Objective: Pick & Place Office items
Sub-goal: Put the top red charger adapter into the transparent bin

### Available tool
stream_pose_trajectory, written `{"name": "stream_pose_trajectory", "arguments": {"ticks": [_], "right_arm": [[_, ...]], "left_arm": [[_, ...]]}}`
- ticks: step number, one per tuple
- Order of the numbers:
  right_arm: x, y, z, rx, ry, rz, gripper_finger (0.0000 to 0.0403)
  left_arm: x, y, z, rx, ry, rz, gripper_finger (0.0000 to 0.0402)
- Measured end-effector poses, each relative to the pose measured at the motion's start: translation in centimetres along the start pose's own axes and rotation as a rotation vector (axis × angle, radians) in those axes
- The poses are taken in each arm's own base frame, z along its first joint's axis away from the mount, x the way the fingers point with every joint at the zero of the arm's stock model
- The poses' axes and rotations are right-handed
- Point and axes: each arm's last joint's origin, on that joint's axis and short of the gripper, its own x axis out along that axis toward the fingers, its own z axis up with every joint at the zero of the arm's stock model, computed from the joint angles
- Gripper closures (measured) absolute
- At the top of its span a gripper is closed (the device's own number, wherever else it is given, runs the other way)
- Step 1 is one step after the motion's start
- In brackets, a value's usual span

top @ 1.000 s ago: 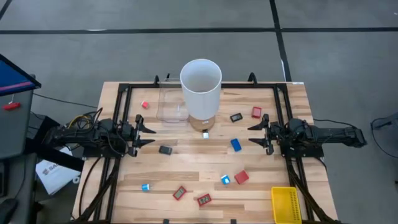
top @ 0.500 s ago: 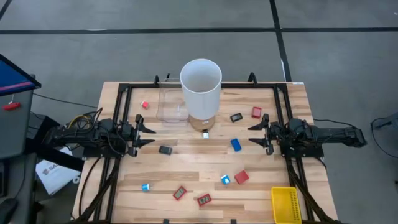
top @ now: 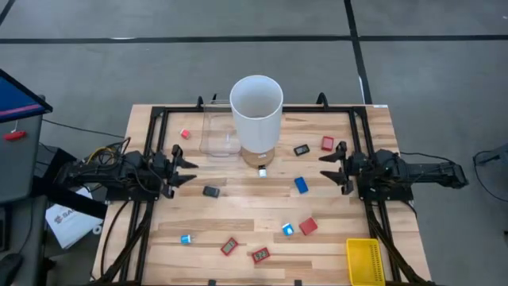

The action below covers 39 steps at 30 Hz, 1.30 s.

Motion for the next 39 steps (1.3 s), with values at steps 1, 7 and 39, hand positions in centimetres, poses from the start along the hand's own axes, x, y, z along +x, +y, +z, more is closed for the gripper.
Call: {"name": "stream_pose_trajectory", "arguments": {"ticks": [1, 7, 39], "right_arm": [[0.0, 0.0, 0.2, 0.030, -0.016, 0.003, 0.0171], [-0.1, 0.1, 1.3, 0.080, -0.132, 0.017, 0.0171], [-0.2, 3.0, 7.3, -0.038, -0.392, 0.338, 0.0171]], "left_arm": [[0.0, 0.0, 0.2, -0.011, -0.019, 0.016, 0.0243], [0.0, 0.2, 0.9, -0.013, -0.099, 0.074, 0.0243], [2.9, -0.5, 5.4, 0.312, -0.369, 0.033, 0.0227]]}}
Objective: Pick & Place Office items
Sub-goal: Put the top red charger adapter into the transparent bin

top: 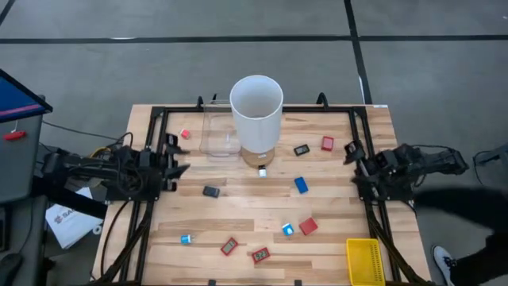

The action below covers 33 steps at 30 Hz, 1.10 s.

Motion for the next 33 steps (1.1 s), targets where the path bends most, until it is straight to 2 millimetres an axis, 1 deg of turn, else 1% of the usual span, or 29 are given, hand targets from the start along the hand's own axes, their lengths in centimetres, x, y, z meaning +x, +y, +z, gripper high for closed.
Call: {"name": "stream_pose_trajectory", "arguments": {"ticks": [3, 6, 9, 11, 14, 18, 20, 23, 25, 28, 31, 33], "right_arm": [[2.0, -0.5, 1.6, -0.056, 0.157, -0.207, 0.0171], [4.1, -1.2, 4.0, -0.080, 0.218, -0.509, 0.0171], [5.8, -1.8, 5.8, -0.142, 0.330, -0.793, 0.0171], [6.9, -2.2, 6.6, -0.193, 0.424, -0.972, 0.0171], [8.8, -2.4, 7.1, -0.252, 0.543, -1.106, 0.0171], [11.8, -2.9, 8.2, -0.286, 0.608, -1.216, 0.0171], [13.2, -3.4, 9.1, -0.295, 0.626, -1.277, 0.0171], [14.7, -4.8, 10.1, -0.277, 0.672, -1.383, 0.0171], [15.2, -6.4, 10.6, -0.231, 0.743, -1.467, 0.0171], [14.7, -9.1, 10.3, -0.104, 0.939, -1.605, 0.0171], [13.7, -11.7, 9.8, -0.021, 1.108, -1.741, 0.0171], [12.8, -13.2, 9.8, 0.040, 1.153, -1.803, 0.0171]], "left_arm": [[2.1, 0.7, 1.4, 0.067, 0.037, 0.132, 0.0221], [4.0, 1.4, 2.9, 0.124, 0.058, 0.265, 0.0215], [5.4, 1.8, 4.0, 0.161, 0.067, 0.319, 0.0211], [5.9, 1.8, 4.2, 0.167, 0.072, 0.321, 0.0207], [6.0, 1.8, 3.9, 0.163, 0.108, 0.346, 0.0202], [5.8, 2.1, 3.5, 0.191, 0.181, 0.442, 0.0195], [5.7, 2.4, 3.7, 0.200, 0.180, 0.486, 0.0191], [5.4, 2.4, 4.2, 0.195, 0.159, 0.495, 0.0185], [5.3, 2.5, 4.4, 0.194, 0.152, 0.497, 0.0181], [5.1, 2.6, 4.7, 0.192, 0.138, 0.502, 0.0177], [5.0, 2.6, 4.9, 0.201, 0.134, 0.504, 0.0176], [4.9, 2.6, 5.0, 0.199, 0.126, 0.505, 0.0176]]}}
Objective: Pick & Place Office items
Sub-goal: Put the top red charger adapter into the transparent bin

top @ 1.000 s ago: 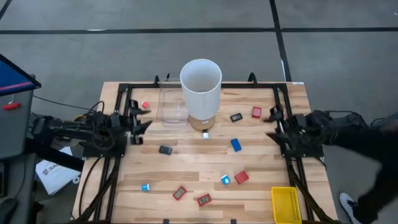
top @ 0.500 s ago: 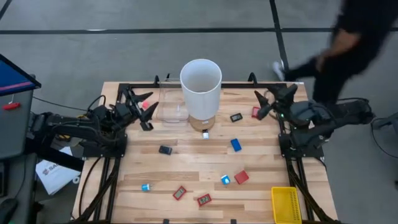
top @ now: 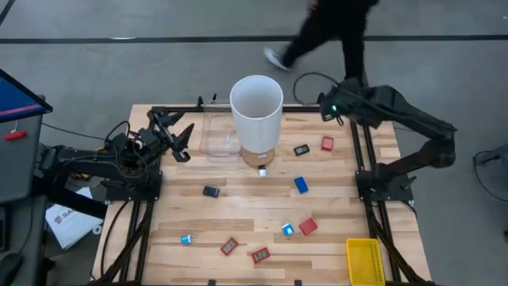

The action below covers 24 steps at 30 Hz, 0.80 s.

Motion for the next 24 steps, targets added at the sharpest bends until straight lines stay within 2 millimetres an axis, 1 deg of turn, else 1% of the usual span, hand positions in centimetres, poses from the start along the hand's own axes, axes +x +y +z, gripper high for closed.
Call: {"name": "stream_pose_trajectory", "arguments": {"ticks": [3, 6, 8, 10, 13, 15, 18, 20, 24], "right_arm": [[1.9, -0.9, 0.9, 0.067, 0.076, -0.009, 0.0171], [3.6, -1.5, 1.4, 0.129, 0.096, 0.059, 0.0171], [4.7, -1.9, 1.4, 0.162, 0.119, 0.098, 0.0171], [6.0, -2.5, 1.0, 0.189, 0.158, 0.087, 0.0171], [8.4, -3.1, -0.3, 0.216, 0.246, 0.028, 0.0171], [9.8, -3.0, -1.6, 0.220, 0.307, -0.001, 0.0171], [12.1, -2.1, -3.7, 0.214, 0.363, -0.009, 0.0169], [13.4, -1.5, -4.9, 0.226, 0.379, 0.022, 0.0164], [15.6, 0.1, -7.1, 0.281, 0.399, 0.089, 0.0153]], "left_arm": [[0.0, 0.0, 0.2, -0.007, -0.021, -0.016, 0.0176], [-0.1, 0.1, 0.3, -0.011, -0.031, -0.022, 0.0175], [-0.1, 0.1, 0.3, -0.011, -0.032, -0.023, 0.0174], [-0.1, 0.1, 0.3, -0.013, -0.033, -0.023, 0.0174], [-0.1, 0.1, 0.3, -0.015, -0.033, -0.023, 0.0173], [-0.1, 0.1, 0.3, -0.016, -0.033, -0.023, 0.0173], [-0.1, 0.1, 0.4, -0.036, -0.040, -0.020, 0.0173], [-0.1, 0.2, 0.5, -0.048, -0.046, -0.017, 0.0173], [-0.1, 0.2, 0.4, -0.064, -0.044, -0.019, 0.0173]]}}
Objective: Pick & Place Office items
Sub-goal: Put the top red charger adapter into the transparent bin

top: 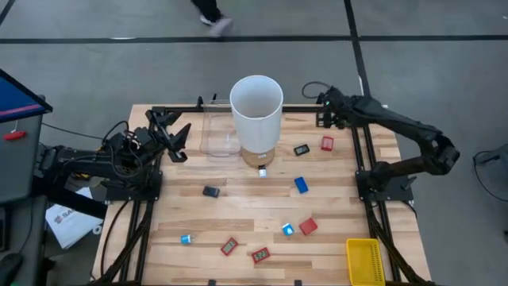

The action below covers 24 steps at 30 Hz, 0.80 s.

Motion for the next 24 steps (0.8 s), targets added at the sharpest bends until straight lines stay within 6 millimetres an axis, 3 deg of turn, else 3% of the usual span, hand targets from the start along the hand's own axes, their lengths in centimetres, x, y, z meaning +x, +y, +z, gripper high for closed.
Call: {"name": "stream_pose_trajectory", "arguments": {"ticks": [10, 17, 24], "right_arm": [[5.7, -0.6, -3.0, 0.143, 0.225, -0.092, 0.0141], [7.0, 0.6, -2.4, 0.170, 0.239, 0.008, 0.0141], [8.2, 0.9, -2.6, 0.133, 0.260, -0.018, 0.0141]], "left_arm": [[0.0, 0.0, 0.0, -0.012, -0.001, 0.001, 0.0173], [0.0, 0.0, 0.1, -0.014, -0.005, 0.001, 0.0173], [0.0, 0.0, 0.1, -0.016, -0.008, 0.003, 0.0173]]}}
